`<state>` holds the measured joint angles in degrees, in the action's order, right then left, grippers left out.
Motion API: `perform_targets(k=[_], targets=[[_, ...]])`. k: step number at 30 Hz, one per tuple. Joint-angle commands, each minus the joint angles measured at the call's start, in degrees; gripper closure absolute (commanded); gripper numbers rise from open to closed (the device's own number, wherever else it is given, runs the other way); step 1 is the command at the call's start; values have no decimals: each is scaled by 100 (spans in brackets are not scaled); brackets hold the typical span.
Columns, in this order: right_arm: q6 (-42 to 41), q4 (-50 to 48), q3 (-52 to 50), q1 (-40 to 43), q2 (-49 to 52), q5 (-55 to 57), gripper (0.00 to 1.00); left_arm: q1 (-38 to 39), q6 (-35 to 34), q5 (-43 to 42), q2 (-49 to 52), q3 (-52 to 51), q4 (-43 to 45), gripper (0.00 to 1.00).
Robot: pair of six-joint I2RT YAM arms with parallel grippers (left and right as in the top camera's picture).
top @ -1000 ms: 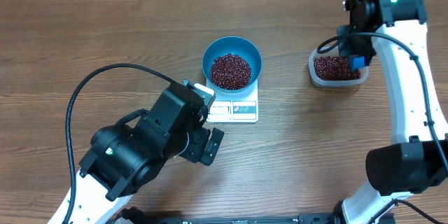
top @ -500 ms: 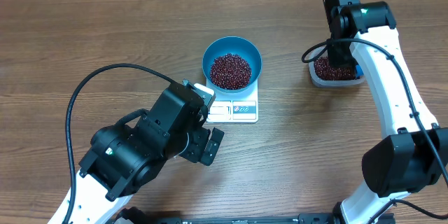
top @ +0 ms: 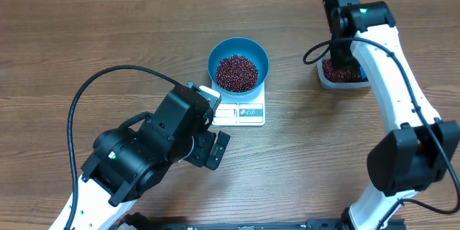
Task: Scoop item into bowl and weigh 150g on scale
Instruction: 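Move the empty blue scoop with the right gripper to the tub, then dip and drag the scoop through the beans with the right gripper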
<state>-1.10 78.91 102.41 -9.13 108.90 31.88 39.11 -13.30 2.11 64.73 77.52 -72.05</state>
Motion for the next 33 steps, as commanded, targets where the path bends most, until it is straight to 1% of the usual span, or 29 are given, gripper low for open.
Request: perform_targets(k=[1,5,17,24,27,31,33], targets=[[-66,13,-15,-85,262,118,96,-9,90,-20,-24,72,4,1],[-236,48,-15,-127,415,529,96,-9,90,-22,-24,70,4,0],[-361,131,-17,-175,717,520,96,-9,90,-22,-24,72,4,0],[-291,157,-20,-343,896,223,96,-9,90,-20,-24,70,4,1],[-66,144,-20,-404,909,-208,96,-9,90,-20,-24,70,4,1],[-55,101,-17,-466,909,-411,96,-9,90,-20,-24,70,4,0],[-57,96,0,-468,909,-688,96,-9,90,-20,-24,72,4,0]])
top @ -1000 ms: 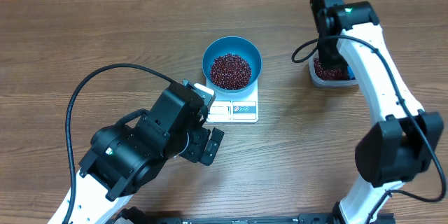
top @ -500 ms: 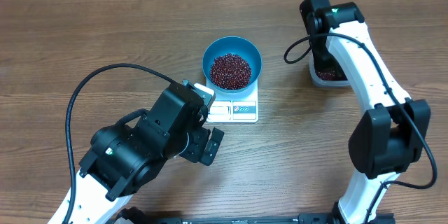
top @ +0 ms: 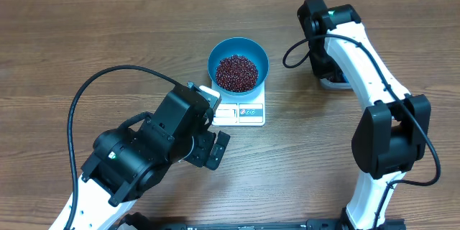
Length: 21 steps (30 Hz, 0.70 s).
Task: Scoop item into bowl and weigh 150g on scale
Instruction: 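Dip and drag the scoop through the beans with the right gripper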
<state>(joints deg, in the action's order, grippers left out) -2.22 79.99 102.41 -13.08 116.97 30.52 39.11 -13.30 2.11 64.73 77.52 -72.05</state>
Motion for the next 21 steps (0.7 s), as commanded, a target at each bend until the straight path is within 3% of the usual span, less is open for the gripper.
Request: perform_targets(k=[1,14,21], targets=[[55,-7,24,-72,103,-734,96,-9,90,-20,-24,70,4,0],[-79,-39,356,297,-105,-1290,96,-9,90,-22,-24,72,4,1],[-74,-144,356,885,-131,-2249,96,-9,90,-20,-24,72,4,0]])
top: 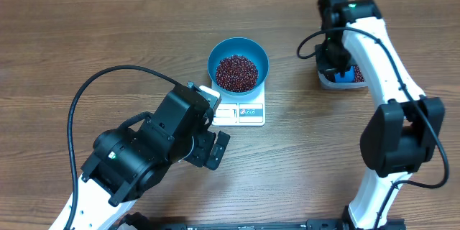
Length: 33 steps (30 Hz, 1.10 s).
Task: Scoop item into bowl and weigh 150g on scale
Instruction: 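Dip and drag the scoop through the beans with the right gripper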
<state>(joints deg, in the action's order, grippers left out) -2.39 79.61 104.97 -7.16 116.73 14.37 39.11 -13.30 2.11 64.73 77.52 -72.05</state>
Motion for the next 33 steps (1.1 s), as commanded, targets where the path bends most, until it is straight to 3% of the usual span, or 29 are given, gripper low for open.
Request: perform_targets(k=[1,11,24,33], targets=[[-55,-136,101,378,-111,-745,96,-9,90,-20,-24,70,4,1],[442,-234,101,933,-151,-2151,96,-9,90,-20,-24,72,4,0],[461,-162,103,1239,-520,-1659,96,-9,90,-20,-24,72,4,0],[649,-173,103,1290,-520,-2382,96,-9,90,-22,-24,72,4,0]])
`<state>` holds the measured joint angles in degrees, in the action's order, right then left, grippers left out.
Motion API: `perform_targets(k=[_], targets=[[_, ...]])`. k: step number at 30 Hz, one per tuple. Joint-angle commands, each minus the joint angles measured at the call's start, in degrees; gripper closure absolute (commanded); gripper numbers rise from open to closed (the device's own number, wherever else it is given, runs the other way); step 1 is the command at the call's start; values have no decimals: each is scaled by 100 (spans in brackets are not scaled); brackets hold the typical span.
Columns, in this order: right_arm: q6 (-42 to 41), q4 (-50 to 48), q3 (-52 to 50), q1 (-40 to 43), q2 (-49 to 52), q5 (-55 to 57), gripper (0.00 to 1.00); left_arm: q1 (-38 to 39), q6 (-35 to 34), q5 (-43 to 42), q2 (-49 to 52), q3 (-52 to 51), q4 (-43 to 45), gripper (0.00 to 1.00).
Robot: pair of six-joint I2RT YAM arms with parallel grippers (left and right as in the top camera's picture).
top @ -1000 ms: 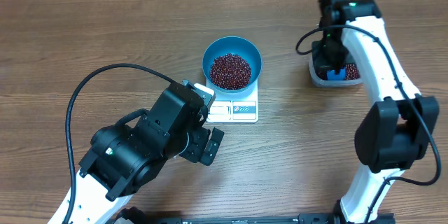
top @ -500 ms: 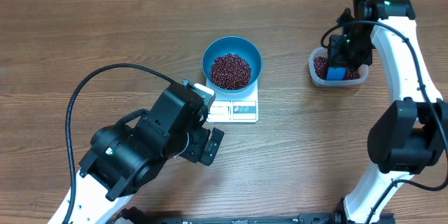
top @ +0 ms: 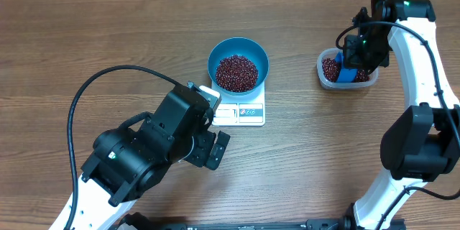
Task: Scoop item into bowl and weigh 150g on scale
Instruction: 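Dip and drag the scoop through the beans with the right gripper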
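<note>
A blue bowl [top: 238, 49] holding red beans [top: 236, 72] stands on a white scale [top: 249, 113] at the table's middle. At the right, a clear tub [top: 325, 72] also holds red beans. A blue scoop [top: 345, 72] dips into this tub, its handle running up into my right gripper [top: 357, 54]. That gripper hangs over the tub's right half and looks shut on the scoop. My left gripper [top: 212, 149] rests open and empty on the table, just below and left of the scale.
My bulky left arm [top: 136, 162] fills the lower left, with its black cable [top: 93, 86] looping over the wood. My white right arm [top: 424, 79] runs down the right edge. Bare wood lies between the scale and the tub.
My right gripper has moved right, from over the tub's left part to its right half. More of the beans and the blue scoop now show. The left arm is unchanged.
My right gripper first hung over the tub, hiding part of it. Then it stood left of the tub, toward the bowl. Then it was back over the tub with the scoop showing, and now sits further right. The bowl, scale and left arm stayed put.
</note>
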<state>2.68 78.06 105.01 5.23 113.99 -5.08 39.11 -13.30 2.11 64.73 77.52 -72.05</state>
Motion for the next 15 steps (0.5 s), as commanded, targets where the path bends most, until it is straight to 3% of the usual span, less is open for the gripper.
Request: perform_targets(k=[1,7,15], targets=[[234,-4,98,76,-247,-601,96,-9,90,-20,-24,70,4,0],[210,63,98,361,-251,-962,96,-9,90,-22,-24,70,4,0],[144,177,98,634,-258,-649,96,-9,90,-20,-24,70,4,1]])
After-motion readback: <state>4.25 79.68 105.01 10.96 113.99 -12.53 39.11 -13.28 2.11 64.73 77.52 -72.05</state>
